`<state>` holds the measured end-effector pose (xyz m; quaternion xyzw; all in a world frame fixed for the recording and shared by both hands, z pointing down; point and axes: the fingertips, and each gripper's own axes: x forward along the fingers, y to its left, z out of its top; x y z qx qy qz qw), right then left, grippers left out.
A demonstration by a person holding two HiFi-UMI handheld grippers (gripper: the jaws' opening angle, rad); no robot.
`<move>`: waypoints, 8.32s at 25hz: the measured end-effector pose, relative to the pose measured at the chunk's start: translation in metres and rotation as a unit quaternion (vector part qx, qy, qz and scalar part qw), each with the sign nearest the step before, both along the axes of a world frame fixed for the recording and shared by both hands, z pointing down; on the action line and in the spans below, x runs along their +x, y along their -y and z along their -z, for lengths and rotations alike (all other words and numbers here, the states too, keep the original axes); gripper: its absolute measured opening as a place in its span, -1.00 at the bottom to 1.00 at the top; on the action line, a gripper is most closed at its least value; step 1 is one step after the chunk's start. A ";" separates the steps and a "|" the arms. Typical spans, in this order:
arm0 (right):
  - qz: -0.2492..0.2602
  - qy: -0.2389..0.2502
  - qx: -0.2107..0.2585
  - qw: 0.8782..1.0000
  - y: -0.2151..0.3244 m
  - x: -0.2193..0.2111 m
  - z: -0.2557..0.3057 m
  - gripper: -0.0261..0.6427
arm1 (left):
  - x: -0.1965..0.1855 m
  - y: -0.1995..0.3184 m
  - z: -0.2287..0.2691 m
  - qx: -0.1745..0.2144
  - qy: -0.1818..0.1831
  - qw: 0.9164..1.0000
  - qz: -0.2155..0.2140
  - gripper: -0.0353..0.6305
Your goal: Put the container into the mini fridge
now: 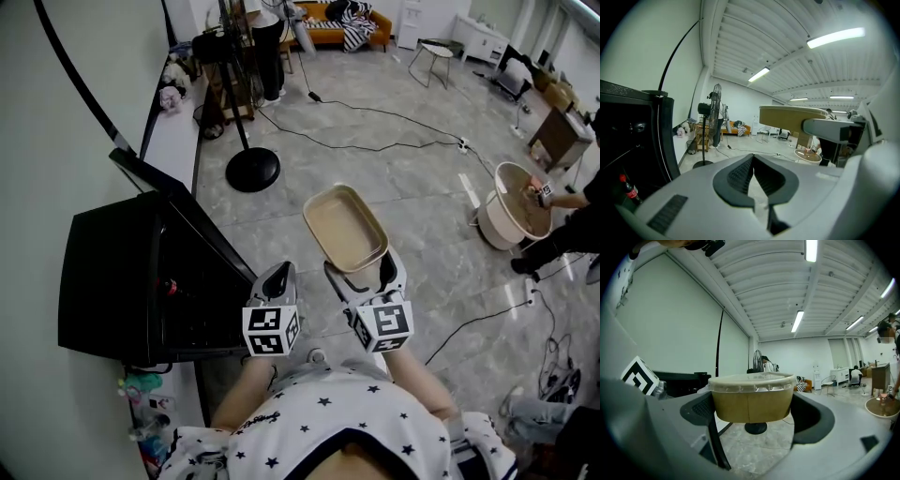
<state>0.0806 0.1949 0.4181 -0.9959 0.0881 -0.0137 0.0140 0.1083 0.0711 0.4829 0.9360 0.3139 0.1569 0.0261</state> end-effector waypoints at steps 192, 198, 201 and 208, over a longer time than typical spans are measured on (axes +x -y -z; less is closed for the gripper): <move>0.710 0.079 -0.049 0.698 0.274 0.061 -0.066 -0.94 | -0.085 0.164 -0.016 -0.021 0.005 0.727 0.686 -0.86; 0.709 0.086 -0.043 0.699 0.270 0.063 -0.067 -0.94 | -0.080 0.164 -0.017 -0.021 0.005 0.730 0.683 -0.86; 0.706 0.087 -0.047 0.701 0.270 0.066 -0.069 -0.94 | -0.077 0.164 -0.016 -0.020 0.006 0.731 0.683 -0.86; 0.701 0.090 -0.040 0.706 0.268 0.069 -0.070 -0.94 | -0.080 0.164 -0.020 -0.020 0.012 0.730 0.683 -0.86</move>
